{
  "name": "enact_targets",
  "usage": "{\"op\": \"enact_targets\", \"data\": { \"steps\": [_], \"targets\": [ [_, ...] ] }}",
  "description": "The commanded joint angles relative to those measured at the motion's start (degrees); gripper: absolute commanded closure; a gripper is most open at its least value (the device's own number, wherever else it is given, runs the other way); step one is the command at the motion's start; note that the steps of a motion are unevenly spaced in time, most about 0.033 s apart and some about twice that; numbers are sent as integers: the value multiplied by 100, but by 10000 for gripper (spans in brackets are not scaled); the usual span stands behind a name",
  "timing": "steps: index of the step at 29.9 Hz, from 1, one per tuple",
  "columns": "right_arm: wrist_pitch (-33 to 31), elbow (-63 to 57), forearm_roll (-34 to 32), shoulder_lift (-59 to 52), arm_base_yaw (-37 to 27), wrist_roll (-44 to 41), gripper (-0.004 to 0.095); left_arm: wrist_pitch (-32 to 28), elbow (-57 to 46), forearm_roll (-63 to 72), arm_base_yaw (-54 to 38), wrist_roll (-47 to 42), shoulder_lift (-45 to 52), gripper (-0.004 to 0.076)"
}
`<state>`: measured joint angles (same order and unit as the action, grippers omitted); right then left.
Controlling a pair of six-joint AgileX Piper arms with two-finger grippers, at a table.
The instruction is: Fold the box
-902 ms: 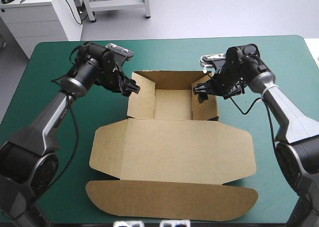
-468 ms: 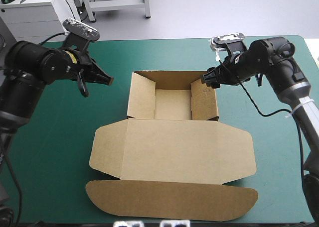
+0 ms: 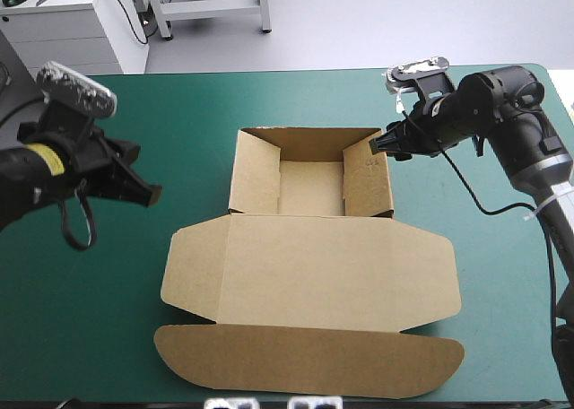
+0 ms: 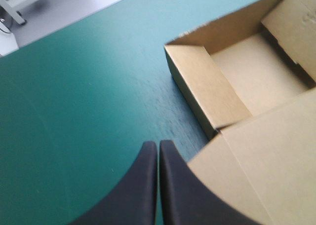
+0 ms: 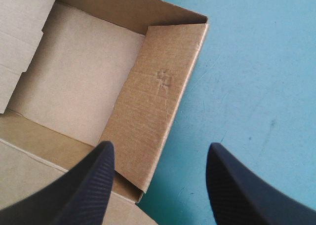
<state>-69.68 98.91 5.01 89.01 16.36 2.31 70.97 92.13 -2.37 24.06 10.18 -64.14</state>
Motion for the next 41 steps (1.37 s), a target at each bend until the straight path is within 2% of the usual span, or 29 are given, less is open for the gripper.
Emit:
{"op": "enact_targets", "data": {
  "steps": [1,7,12,18,24,26,27,32,36,41],
  "targets": [
    [171,170,34,-122,-17,16,398,276,-890,293,13,27,749,730],
    [182,170,48,367,-17,-5,396,276,-3154,237,13,-423,2159,730],
    [458,170,37,921,-17,-101,396,276,-4347,292,13,-754,3235,730],
    [623,170,88,1515,-17,-231,396,276,-5100,301,13,-1337,3942,730],
    [524,170,88,1914,-17,-277,401,276,-5275,329,13,-1349,4071,730],
    [524,170,111,1976,-17,-291,452,266,-5275,314,13,-1349,4071,730],
    [524,170,109,1990,-17,-291,509,266,-5275,305,13,-1349,4071,730],
    [547,170,-26,2004,-17,-231,916,202,-5275,293,13,-1349,4071,730],
    [543,246,-331,2004,-164,-231,928,155,-5275,284,13,-1349,4071,731],
    [462,706,-726,2004,-828,-231,928,166,-5275,284,13,-1349,4071,730]
  ]
}}
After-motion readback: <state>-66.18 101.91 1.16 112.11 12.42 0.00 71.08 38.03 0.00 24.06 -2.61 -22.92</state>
